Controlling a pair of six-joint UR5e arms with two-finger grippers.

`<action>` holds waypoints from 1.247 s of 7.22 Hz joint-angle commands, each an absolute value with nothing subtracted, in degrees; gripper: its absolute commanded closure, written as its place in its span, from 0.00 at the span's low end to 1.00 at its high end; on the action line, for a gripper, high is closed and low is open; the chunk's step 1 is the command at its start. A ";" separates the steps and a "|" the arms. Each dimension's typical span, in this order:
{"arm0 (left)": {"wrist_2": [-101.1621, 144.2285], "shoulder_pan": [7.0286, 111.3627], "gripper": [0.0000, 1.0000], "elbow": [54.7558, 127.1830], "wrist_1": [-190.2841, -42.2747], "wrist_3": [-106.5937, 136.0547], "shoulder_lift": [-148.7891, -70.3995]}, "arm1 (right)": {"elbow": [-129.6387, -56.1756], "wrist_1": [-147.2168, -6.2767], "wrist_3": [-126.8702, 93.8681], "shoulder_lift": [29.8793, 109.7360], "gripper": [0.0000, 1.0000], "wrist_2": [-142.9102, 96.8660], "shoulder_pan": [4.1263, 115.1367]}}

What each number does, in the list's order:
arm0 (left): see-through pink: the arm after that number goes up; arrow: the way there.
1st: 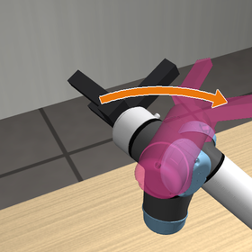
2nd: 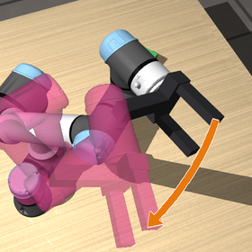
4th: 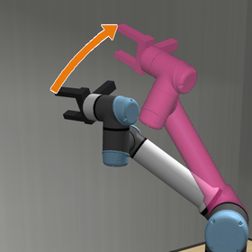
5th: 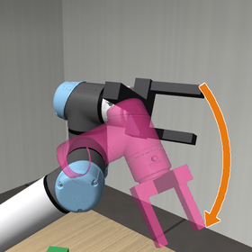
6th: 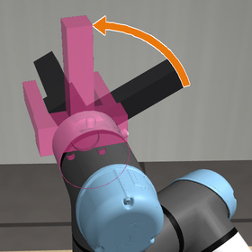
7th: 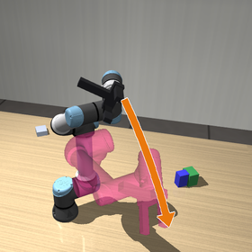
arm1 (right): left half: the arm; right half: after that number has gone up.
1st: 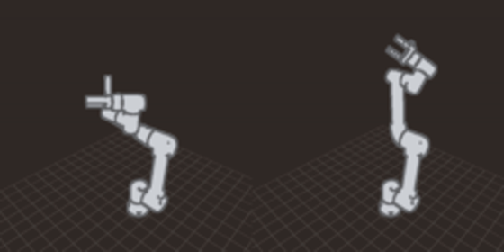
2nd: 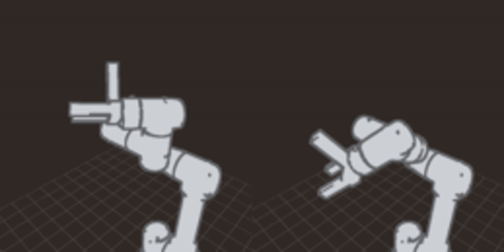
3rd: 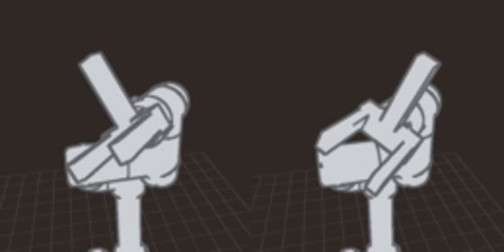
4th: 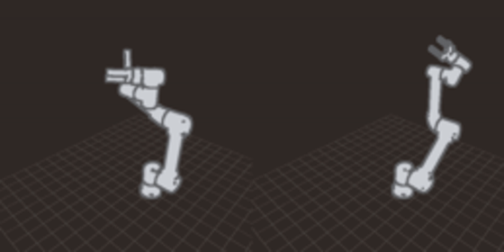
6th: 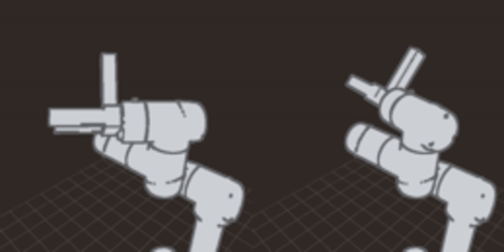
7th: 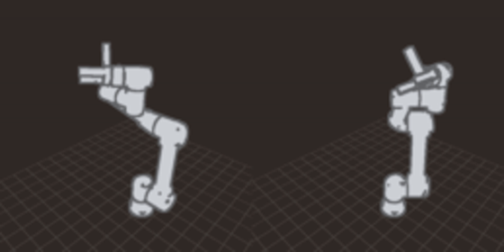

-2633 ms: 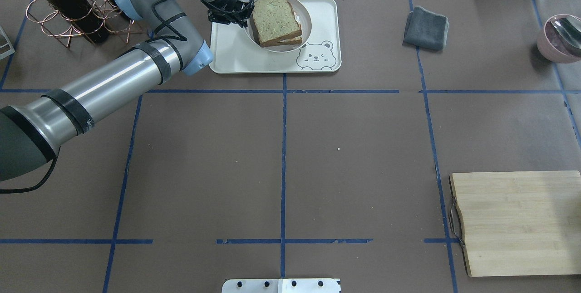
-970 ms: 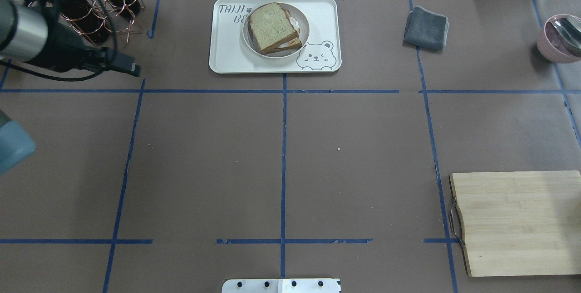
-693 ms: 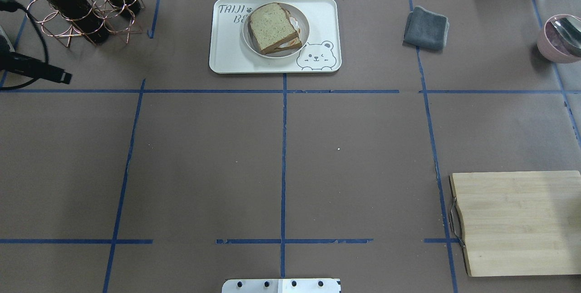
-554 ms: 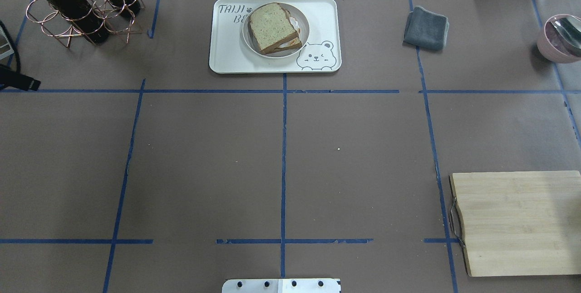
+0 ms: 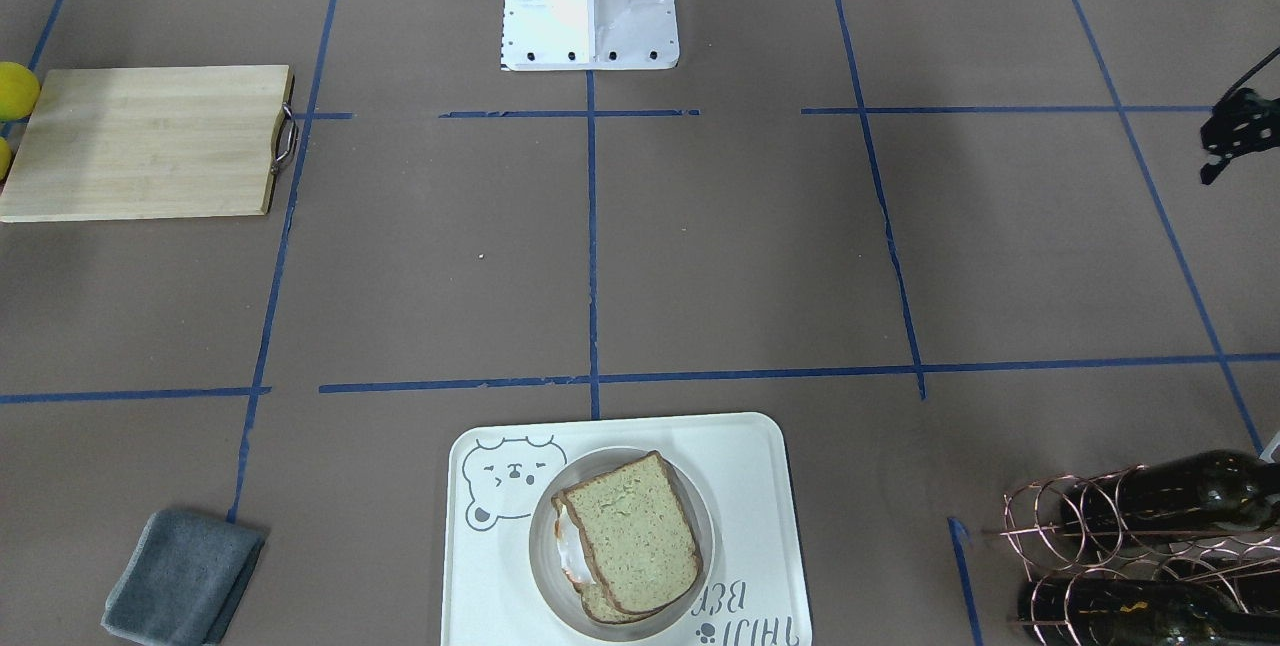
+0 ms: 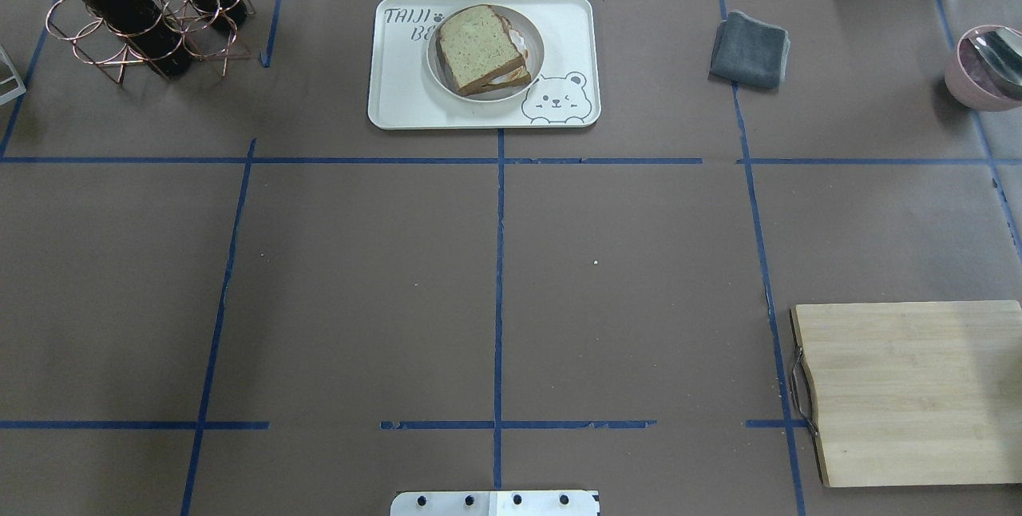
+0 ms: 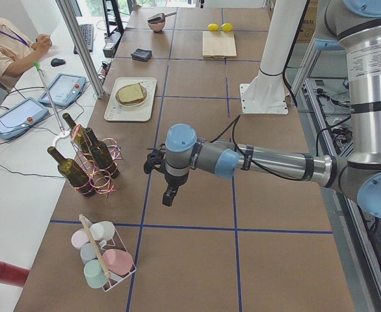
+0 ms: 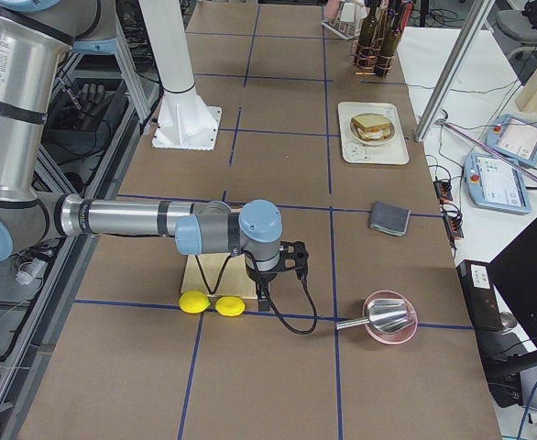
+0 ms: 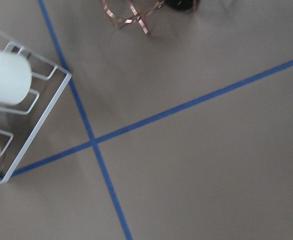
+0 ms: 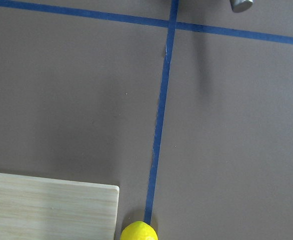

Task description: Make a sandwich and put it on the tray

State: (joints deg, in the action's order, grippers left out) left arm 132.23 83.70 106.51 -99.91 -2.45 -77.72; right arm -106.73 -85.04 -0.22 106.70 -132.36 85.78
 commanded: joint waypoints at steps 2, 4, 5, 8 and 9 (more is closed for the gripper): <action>133.07 85.17 0.00 105.29 -95.82 -3.08 -76.11 | -105.65 -80.53 0.26 106.70 0.00 -132.54 85.78; 133.15 85.17 0.00 103.81 -94.75 -2.90 -76.73 | -105.64 -80.33 0.00 106.61 0.00 -132.45 85.78; 132.98 85.43 0.00 105.63 -94.75 -2.90 -76.03 | -105.64 -80.42 -0.70 106.52 0.00 -132.45 85.78; 132.37 85.08 0.00 104.68 -94.83 -2.99 -76.90 | -104.34 -80.25 -0.53 106.53 0.00 -132.45 85.78; 132.36 85.08 0.00 104.68 -94.83 -2.99 -76.82 | -104.24 -79.03 -0.61 106.52 0.00 -132.45 85.78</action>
